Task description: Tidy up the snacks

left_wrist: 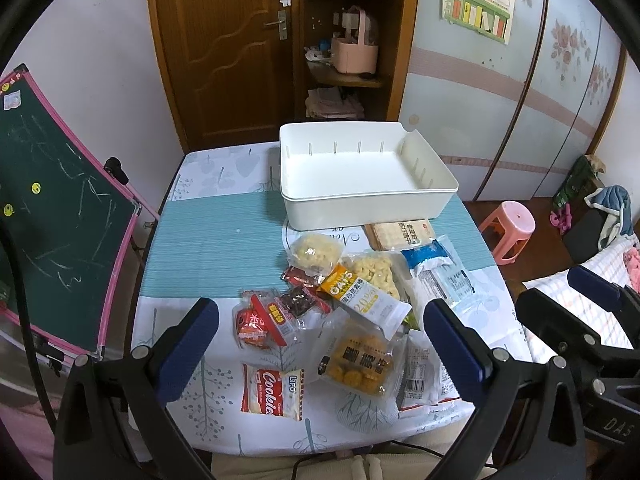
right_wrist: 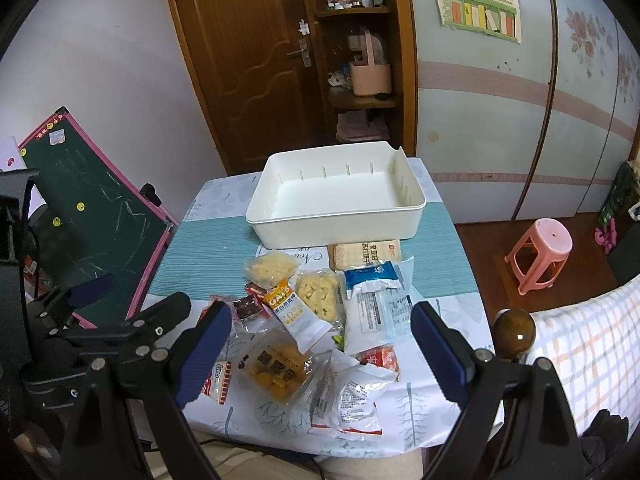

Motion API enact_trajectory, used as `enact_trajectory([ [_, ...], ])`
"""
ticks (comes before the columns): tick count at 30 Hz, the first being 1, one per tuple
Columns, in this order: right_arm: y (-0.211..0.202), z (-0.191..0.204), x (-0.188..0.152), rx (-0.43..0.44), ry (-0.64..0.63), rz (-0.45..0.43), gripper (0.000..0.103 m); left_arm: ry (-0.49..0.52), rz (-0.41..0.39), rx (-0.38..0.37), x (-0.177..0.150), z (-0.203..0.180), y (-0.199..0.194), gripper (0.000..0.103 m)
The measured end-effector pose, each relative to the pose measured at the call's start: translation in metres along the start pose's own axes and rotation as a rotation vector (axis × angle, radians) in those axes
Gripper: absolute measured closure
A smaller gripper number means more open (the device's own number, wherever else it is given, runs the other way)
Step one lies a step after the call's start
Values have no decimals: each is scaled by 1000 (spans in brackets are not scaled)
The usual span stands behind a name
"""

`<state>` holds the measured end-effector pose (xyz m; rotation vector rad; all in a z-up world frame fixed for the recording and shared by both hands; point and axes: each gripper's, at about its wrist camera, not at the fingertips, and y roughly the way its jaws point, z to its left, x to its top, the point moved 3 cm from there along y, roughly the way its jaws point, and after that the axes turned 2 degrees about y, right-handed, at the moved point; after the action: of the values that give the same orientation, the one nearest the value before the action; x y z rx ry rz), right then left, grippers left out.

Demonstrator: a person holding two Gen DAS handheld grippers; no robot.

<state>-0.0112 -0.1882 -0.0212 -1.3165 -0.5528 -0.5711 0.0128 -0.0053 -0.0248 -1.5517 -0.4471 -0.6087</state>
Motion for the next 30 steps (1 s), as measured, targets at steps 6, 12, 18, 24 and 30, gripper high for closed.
enact_trajectory([
  [6, -2, 1, 1, 1, -8, 0, 11, 1, -7, 9, 2, 0, -1, 1],
  [12, -5, 3, 5, 24, -24, 0, 11, 2, -39, 15, 6, 3, -7, 1],
  [18, -6, 5, 14, 37, -40, 7, 11, 30, -66, 15, 11, 2, -12, 1],
  [24, -9, 4, 23, 9, -48, 19, 11, 52, -102, 19, 17, 1, -20, 1],
  [30, -15, 2, 27, -18, -56, 0, 11, 66, -145, 26, 24, 4, -28, 1],
])
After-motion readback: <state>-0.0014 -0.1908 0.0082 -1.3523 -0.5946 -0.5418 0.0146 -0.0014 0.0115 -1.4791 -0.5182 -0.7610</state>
